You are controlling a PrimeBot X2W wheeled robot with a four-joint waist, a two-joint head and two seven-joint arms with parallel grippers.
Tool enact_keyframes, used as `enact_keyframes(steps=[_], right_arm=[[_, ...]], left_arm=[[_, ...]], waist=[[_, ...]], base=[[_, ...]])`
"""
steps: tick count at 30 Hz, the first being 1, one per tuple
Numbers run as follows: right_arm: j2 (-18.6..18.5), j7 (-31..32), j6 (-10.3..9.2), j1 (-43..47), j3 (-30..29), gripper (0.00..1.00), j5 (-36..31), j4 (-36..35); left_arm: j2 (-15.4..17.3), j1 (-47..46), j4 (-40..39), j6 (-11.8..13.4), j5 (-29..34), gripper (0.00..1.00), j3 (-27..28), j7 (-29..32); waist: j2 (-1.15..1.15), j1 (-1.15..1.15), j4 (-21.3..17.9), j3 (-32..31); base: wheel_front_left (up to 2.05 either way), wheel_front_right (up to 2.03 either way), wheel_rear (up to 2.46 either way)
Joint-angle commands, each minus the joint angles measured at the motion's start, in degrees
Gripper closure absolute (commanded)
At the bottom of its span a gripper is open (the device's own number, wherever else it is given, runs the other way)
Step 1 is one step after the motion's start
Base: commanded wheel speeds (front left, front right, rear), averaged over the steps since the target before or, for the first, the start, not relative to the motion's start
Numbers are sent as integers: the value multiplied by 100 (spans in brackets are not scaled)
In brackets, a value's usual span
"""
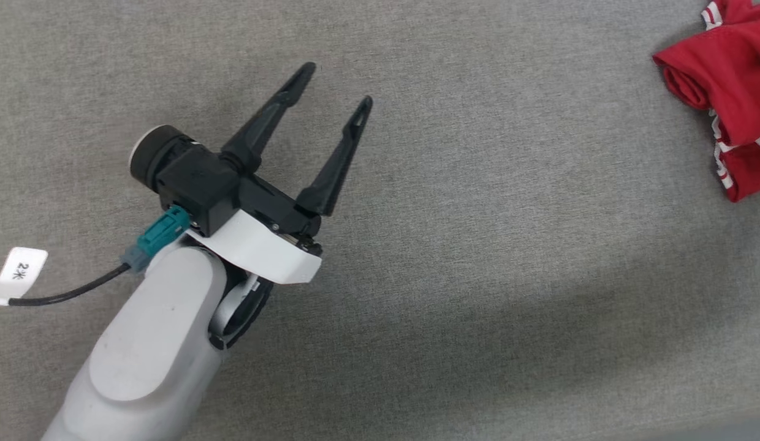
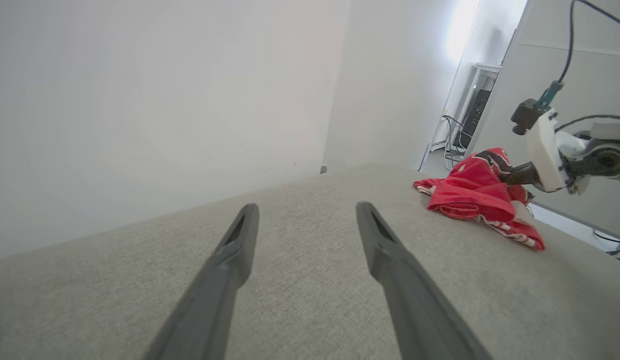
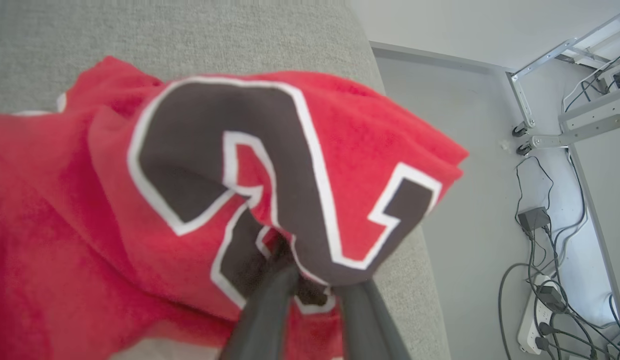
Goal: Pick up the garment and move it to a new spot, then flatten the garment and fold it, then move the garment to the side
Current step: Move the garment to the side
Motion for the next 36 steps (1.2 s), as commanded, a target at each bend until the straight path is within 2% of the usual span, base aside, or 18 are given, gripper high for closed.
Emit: enact_keyframes(steps=[1, 2, 3, 11, 17, 22, 26, 36], right_arm=[[19, -80, -1, -124, -34, 49, -42, 100], [13, -113, -1, -162, -48, 14, -60, 174], [1, -147, -1, -203, -85, 0, -59, 225], [-142, -358, -1, -412, -275, 0, -18, 551], [38, -679, -1, -366, -267, 0, 154, 545], [306, -1088, -1, -158, -63, 0, 397, 264], [551, -1564, -1, 177, 293, 0, 643, -221], [934, -2333, -1, 989, 700, 0, 931, -1115]], left_arm=[[22, -18, 3, -15, -16, 0, 44, -27], [26, 5, -5, -15, -23, 0, 73, -27], [38, 32, -11, -15, -24, 0, 109, -28], [37, 249, -49, -15, -19, 0, 446, -28], [41, 580, -175, -15, -22, 0, 841, -28], [26, 950, -272, -15, 17, 0, 1251, -27], [10, 1313, -343, -15, -49, 0, 1637, -27], [-64, 2002, -344, -15, 122, 0, 2262, -27]], waist=[[0, 0, 18, -4], [0, 0, 25, -12], [0, 0, 29, -22], [0, 0, 22, -181], [0, 0, 7, -427], [0, 0, 6, -668], [0, 0, 35, -931], [0, 0, 129, -1432]], base=[[0, 0, 0], [0, 0, 0], [0, 0, 0], [0, 0, 0], [0, 0, 0], [0, 0, 0], [0, 0, 0], [0, 0, 0]])
